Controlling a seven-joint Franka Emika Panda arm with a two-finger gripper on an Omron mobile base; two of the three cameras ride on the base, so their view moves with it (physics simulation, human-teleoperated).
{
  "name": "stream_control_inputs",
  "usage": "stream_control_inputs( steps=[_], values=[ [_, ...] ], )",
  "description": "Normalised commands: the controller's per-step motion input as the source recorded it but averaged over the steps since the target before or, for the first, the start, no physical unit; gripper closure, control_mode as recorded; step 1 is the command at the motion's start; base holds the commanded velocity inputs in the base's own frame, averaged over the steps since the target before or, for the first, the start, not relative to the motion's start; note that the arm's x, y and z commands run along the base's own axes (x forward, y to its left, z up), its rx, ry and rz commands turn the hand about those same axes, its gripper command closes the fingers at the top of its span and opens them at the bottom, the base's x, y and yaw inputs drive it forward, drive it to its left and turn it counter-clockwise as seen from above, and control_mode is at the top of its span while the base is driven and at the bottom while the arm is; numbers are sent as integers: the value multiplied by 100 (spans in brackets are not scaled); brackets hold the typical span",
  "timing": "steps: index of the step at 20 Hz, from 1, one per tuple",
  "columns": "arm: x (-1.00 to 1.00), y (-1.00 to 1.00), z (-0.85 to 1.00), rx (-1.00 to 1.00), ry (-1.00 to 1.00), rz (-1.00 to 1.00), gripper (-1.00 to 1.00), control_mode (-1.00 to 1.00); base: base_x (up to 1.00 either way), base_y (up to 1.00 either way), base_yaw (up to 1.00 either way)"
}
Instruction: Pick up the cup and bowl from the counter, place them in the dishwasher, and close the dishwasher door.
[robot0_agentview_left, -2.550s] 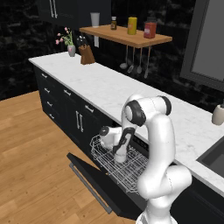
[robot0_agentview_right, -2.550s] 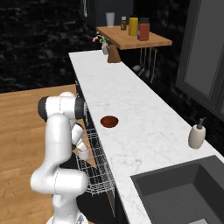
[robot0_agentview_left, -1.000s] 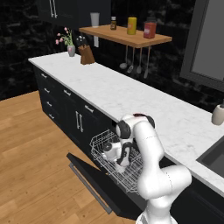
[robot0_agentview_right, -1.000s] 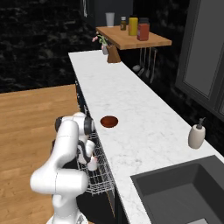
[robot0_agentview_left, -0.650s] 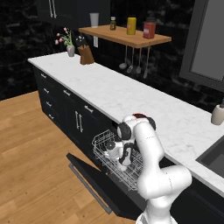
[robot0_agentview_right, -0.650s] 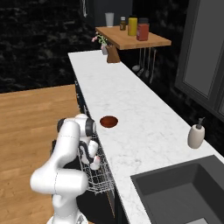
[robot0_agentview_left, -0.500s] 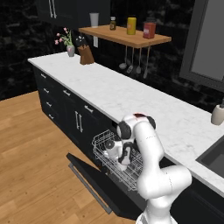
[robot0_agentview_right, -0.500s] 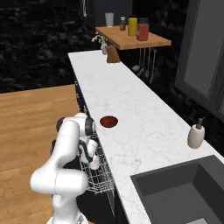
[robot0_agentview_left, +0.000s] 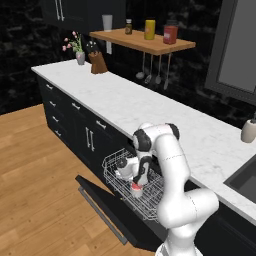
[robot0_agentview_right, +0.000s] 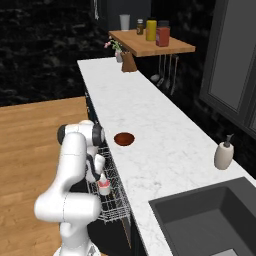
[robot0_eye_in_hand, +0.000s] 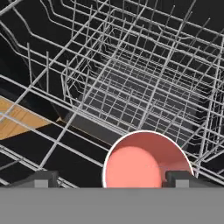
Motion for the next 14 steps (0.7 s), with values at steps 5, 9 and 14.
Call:
stream_control_inputs(
  steps=[5,9,14],
  values=[
    [-39,21,100,-3,-6,3,-100,-100,0,0,0],
    [-57,28,100,0,-7,7,-100,-100,0,0,0],
    [-73,33,100,-8,-20,7,-100,-100,0,0,0]
  ],
)
